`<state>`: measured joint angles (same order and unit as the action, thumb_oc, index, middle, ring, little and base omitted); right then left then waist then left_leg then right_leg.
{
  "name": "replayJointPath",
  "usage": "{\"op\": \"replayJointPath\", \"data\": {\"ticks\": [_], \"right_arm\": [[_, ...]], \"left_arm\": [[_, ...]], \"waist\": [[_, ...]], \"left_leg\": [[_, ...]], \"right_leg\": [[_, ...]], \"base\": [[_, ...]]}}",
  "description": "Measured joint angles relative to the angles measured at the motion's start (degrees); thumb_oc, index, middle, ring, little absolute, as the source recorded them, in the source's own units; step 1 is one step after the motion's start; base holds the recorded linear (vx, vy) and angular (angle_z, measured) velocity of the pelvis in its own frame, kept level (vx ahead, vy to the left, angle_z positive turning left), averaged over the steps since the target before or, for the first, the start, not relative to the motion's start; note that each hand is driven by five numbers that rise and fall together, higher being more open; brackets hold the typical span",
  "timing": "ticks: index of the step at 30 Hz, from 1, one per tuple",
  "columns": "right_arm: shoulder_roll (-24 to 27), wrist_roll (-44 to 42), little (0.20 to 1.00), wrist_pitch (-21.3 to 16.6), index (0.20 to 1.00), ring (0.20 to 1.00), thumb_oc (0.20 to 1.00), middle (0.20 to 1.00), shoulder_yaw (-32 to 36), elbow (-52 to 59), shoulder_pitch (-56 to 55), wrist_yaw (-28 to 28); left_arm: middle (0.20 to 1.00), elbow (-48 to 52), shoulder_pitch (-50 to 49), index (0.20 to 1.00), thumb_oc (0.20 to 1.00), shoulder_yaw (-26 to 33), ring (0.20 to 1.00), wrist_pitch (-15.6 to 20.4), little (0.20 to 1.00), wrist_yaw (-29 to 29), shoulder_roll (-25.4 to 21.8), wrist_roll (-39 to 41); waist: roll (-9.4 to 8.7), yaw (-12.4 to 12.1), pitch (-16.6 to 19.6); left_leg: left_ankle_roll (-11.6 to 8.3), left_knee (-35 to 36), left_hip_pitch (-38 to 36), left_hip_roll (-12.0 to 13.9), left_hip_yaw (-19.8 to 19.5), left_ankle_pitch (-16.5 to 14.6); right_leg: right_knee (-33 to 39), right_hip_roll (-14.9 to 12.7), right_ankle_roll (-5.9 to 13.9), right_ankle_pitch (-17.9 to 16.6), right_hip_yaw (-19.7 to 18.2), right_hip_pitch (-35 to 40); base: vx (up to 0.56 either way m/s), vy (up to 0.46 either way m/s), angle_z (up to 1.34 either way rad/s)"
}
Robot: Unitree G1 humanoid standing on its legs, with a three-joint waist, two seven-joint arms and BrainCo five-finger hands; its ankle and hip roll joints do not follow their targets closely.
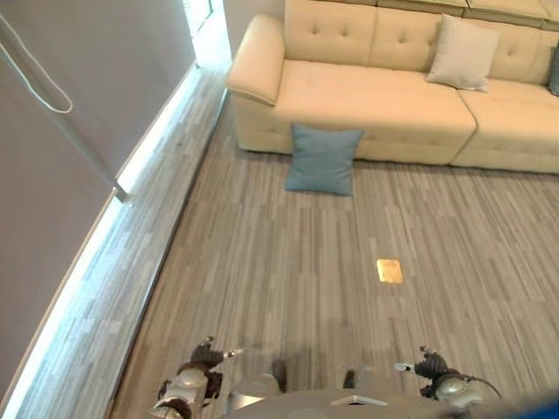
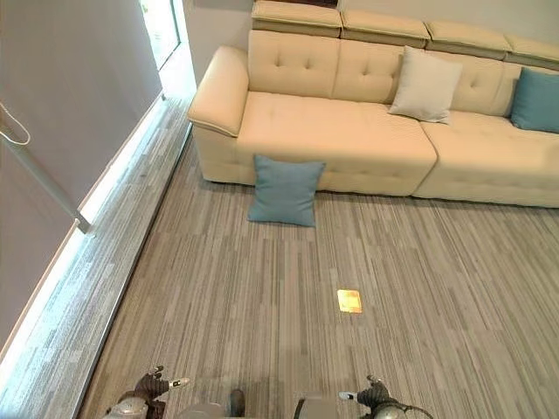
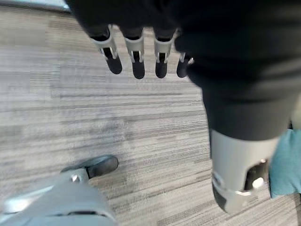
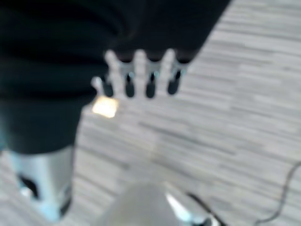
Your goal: Pick up all the scattered cushions and arrange them neatly on the sofa.
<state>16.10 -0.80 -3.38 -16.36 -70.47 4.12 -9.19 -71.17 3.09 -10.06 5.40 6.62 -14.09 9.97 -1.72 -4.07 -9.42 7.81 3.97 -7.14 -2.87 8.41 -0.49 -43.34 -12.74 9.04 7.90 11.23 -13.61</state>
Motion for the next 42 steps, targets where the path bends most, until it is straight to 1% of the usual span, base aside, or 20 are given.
{"op": "replayJointPath", "data": {"ticks": [3, 6, 8, 10, 11, 12, 15, 17, 18, 19, 21, 23, 24, 27, 32, 33, 34, 36, 41, 42], "right_arm": [[0.44, 1.17, 1.000, 0.04, 1.000, 1.000, 1.000, 1.000, -0.19, 1.01, 1.24, 0.02], [0.47, 2.15, 1.000, 0.17, 1.000, 1.000, 1.000, 1.000, -0.24, 1.97, 1.70, 0.11], [0.44, 2.16, 1.000, 0.52, 1.000, 1.000, 1.000, 1.000, -0.20, 1.91, 1.05, 0.11], [0.60, 2.17, 1.000, 0.54, 1.000, 1.000, 1.000, 1.000, 0.03, 1.27, 0.02, 0.09], [0.78, 2.17, 1.000, 0.55, 1.000, 1.000, 1.000, 1.000, 0.13, 0.53, 0.50, 0.05], [0.61, 2.18, 1.000, 0.56, 1.000, 1.000, 1.000, 1.000, 0.13, 0.62, 0.49, 0.14], [0.58, 2.14, 1.000, 0.39, 1.000, 1.000, 1.000, 1.000, 0.24, 1.65, 0.74, 0.04], [0.38, 2.14, 1.000, -0.27, 1.000, 1.000, 1.000, 1.000, 0.10, 2.52, 0.43, 0.01], [0.78, 1.94, 1.000, -0.65, 1.000, 1.000, 1.000, 1.000, 0.03, 3.15, 0.64, -0.14], [0.68, 1.69, 1.000, -0.53, 1.000, 1.000, 1.000, 1.000, -0.09, 2.95, 1.38, -0.13], [0.47, 1.41, 1.000, -0.55, 1.000, 1.000, 1.000, 1.000, -0.17, 2.16, 2.95, -0.17], [0.37, 0.97, 1.000, -0.36, 1.000, 1.000, 1.000, 1.000, -1.09, 1.28, 3.34, -0.23], [0.48, 0.98, 1.000, -0.49, 1.000, 1.000, 1.000, 1.000, -1.40, 1.06, 3.59, -0.49], [0.96, 1.07, 1.000, -0.24, 1.000, 1.000, 1.000, 1.000, -2.36, -0.55, 3.40, -0.63], [0.97, 1.17, 1.000, 0.06, 1.000, 1.000, 1.000, 1.000, -2.81, -1.90, 2.16, -0.60], [1.07, 1.40, 1.000, 0.07, 1.000, 1.000, 1.000, 1.000, -2.70, -2.07, 1.93, -0.58], [0.35, 1.77, 1.000, 0.08, 1.000, 1.000, 1.000, 1.000, -2.72, -2.80, 1.46, -0.53], [-0.16, 2.18, 1.000, 0.02, 1.000, 1.000, 1.000, 1.000, -2.68, -2.56, 0.81, -0.30], [-0.30, 3.22, 1.000, -0.07, 1.000, 1.000, 1.000, 1.000, -2.28, -0.24, 0.13, 0.09], [-0.41, 3.38, 1.000, -0.09, 1.000, 1.000, 1.000, 1.000, -2.34, 0.14, -0.03, 0.09]], "left_arm": [[1.000, -0.27, 0.61, 1.000, 1.000, 0.34, 1.000, -0.02, 1.000, 0.01, 0.14, -0.03], [1.000, -3.20, 0.06, 1.000, 1.000, 1.02, 1.000, -0.05, 1.000, 0.00, 0.46, -0.59], [1.000, -3.23, -0.98, 1.000, 1.000, 1.17, 1.000, -0.07, 1.000, 0.00, 0.19, -0.60], [1.000, -3.20, -2.32, 1.000, 1.000, 1.06, 1.000, 0.01, 1.000, -0.02, 0.44, -0.67], [1.000, -3.58, -2.68, 1.000, 1.000, 1.05, 1.000, 0.02, 1.000, 0.02, 1.18, -0.73], [1.000, -4.12, -2.27, 1.000, 1.000, 1.04, 1.000, -0.01, 1.000, -0.08, 1.28, -0.96], [1.000, -4.49, -2.66, 1.000, 1.000, 1.17, 1.000, 0.03, 1.000, -0.10, 1.78, -2.53], [1.000, -4.47, -2.38, 1.000, 1.000, 1.20, 1.000, 0.10, 1.000, -0.13, 1.55, -2.60], [1.000, -4.12, -1.13, 1.000, 1.000, 1.83, 1.000, 0.37, 1.000, -0.05, 1.70, -2.47], [1.000, -3.61, -0.26, 1.000, 1.000, 1.81, 1.000, 0.49, 1.000, -0.10, 1.10, -2.30], [1.000, -2.07, 1.21, 1.000, 1.000, 1.60, 1.000, 0.49, 1.000, -0.14, 0.70, -2.22], [1.000, -0.83, 2.03, 1.000, 1.000, 1.17, 1.000, 0.57, 1.000, -0.09, 0.07, -2.21], [1.000, -0.39, 1.90, 1.000, 1.000, 0.92, 1.000, 0.45, 1.000, -0.08, 0.17, -2.26], [1.000, -0.66, 1.91, 1.000, 1.000, 0.49, 1.000, 0.18, 1.000, -0.16, 0.53, -2.28], [1.000, -1.67, -1.40, 1.000, 1.000, 0.49, 1.000, -0.02, 1.000, -0.18, 0.52, -2.24], [1.000, -1.81, -2.51, 1.000, 1.000, 0.57, 1.000, -0.08, 1.000, -0.33, 0.56, -2.25], [1.000, -2.67, -3.32, 1.000, 1.000, 0.61, 1.000, -0.27, 1.000, -0.29, 0.27, -2.25], [1.000, -1.99, -3.41, 1.000, 1.000, 0.56, 1.000, -0.15, 1.000, -0.37, -0.03, -2.30], [1.000, -2.16, 0.72, 1.000, 1.000, 1.04, 1.000, -0.20, 1.000, -0.43, -0.81, -2.34], [1.000, -1.96, 0.72, 1.000, 1.000, 0.37, 1.000, -0.14, 1.000, -0.41, -1.03, -2.35]], "waist": [[0.51, 0.38, -1.40], [-0.23, 1.51, -1.65], [-1.20, 1.88, -1.76], [-1.41, 1.56, -0.49], [0.17, 1.43, 0.34], [-0.06, 1.47, 0.43], [-1.73, 0.97, 1.62], [-3.33, 0.24, 2.68], [-3.63, -0.28, 2.69], [-3.94, -1.13, 2.21], [-4.55, -1.57, -0.04], [-5.08, -1.75, -1.67], [-4.55, -1.48, -2.09], [-2.29, -1.79, -2.68], [-1.65, -3.79, -1.07], [-1.18, -3.72, -0.59], [-2.25, -3.42, 0.12], [-3.36, -3.55, 1.11], [-2.42, -3.30, 1.72], [-2.70, -2.53, 1.81]], "left_leg": [[-0.80, 0.89, -2.03, 0.21, -0.62, -1.58], [-2.99, 1.10, -4.30, -0.39, -1.79, -4.31], [-3.98, 1.14, -6.70, -0.62, -2.90, -5.83], [-6.06, 0.66, -9.36, 0.91, -4.33, -8.26], [-7.64, -0.05, -10.15, 3.82, -5.55, -8.97], [-8.76, -2.34, -9.46, 4.86, -6.14, -8.82], [-11.38, -13.92, -6.21, 6.23, -6.65, -7.75], [-14.53, -30.45, 1.76, 6.37, -7.37, -6.58], [-16.68, -47.10, 11.71, 6.95, -9.60, 3.08], [-16.29, -54.57, 16.81, 6.86, -9.77, 4.86], [-13.64, -57.70, 22.55, 6.63, -8.04, 1.55], [-12.48, -44.91, 25.38, 5.55, -5.14, -0.30], [-12.60, -31.90, 25.09, 4.24, -4.33, -0.31], [-12.91, -6.31, 22.21, 2.18, -4.52, 4.64], [-12.63, -7.47, 20.88, 1.10, -5.78, 7.16], [-11.45, -6.20, 18.06, 1.16, -5.80, 7.01], [-5.47, -4.49, 15.50, -0.10, -5.37, 9.88], [-2.94, -3.59, 13.22, -1.41, -4.32, 8.43], [-0.32, -0.10, 4.79, -2.99, -5.05, 4.72], [-0.54, -0.11, 3.94, -3.34, -5.14, 4.44]], "right_leg": [[22.81, 1.72, -1.19, -1.70, 3.76, -0.48], [40.46, 2.66, -0.08, -9.17, 3.79, -1.87], [39.52, 2.26, -0.57, -10.81, 5.09, -1.59], [38.28, 3.07, -5.26, -16.02, 6.02, 0.07], [38.48, 5.35, -6.50, -15.78, 7.20, 1.59], [40.15, 6.24, -7.47, -15.43, 8.04, 3.37], [46.69, 8.88, -9.60, -15.59, 8.48, 10.06], [48.65, 9.30, -11.13, -14.81, 8.43, 11.77], [48.49, 10.54, -14.68, -13.48, 8.28, 12.46], [48.48, 10.82, -16.27, -12.02, 8.04, 12.95], [48.50, 11.06, -17.18, -10.14, 7.62, 15.21], [48.55, 11.14, -15.88, -9.53, 7.98, 17.68], [48.79, 11.75, -14.69, -7.56, 7.47, 18.91], [48.71, 14.26, -12.77, -5.52, 6.28, 21.92], [48.52, 15.41, -12.25, -0.98, 1.76, 26.88], [48.48, 15.52, -11.17, 0.37, 0.73, 28.50], [47.90, 14.36, -9.03, 2.17, 0.48, 30.49], [43.06, 12.03, -7.76, 3.24, 0.58, 29.85], [1.33, 4.93, 0.99, 6.06, 0.76, 12.55], [-2.29, 3.78, 0.96, 5.93, 0.85, 9.90]], "base": [[0.35, -0.142, 0.07], [0.29, -0.120, 0.24], [0.23, -0.128, 0.38], [0.36, -0.266, 0.34], [0.34, -0.307, 0.40], [0.26, -0.279, 0.43], [0.15, -0.243, 0.05], [0.07, -0.290, -0.06], [0.16, -0.335, -0.10], [0.21, -0.219, -0.05], [0.19, -0.055, -0.12], [0.34, 0.007, -0.21], [0.28, 0.041, -0.16], [0.31, 0.035, -0.29], [0.25, 0.072, -0.49], [0.25, 0.109, -0.35], [0.25, 0.118, -0.24], [0.28, 0.190, -0.17], [0.11, 0.133, -0.02], [0.21, 0.064, 0.40]]}}
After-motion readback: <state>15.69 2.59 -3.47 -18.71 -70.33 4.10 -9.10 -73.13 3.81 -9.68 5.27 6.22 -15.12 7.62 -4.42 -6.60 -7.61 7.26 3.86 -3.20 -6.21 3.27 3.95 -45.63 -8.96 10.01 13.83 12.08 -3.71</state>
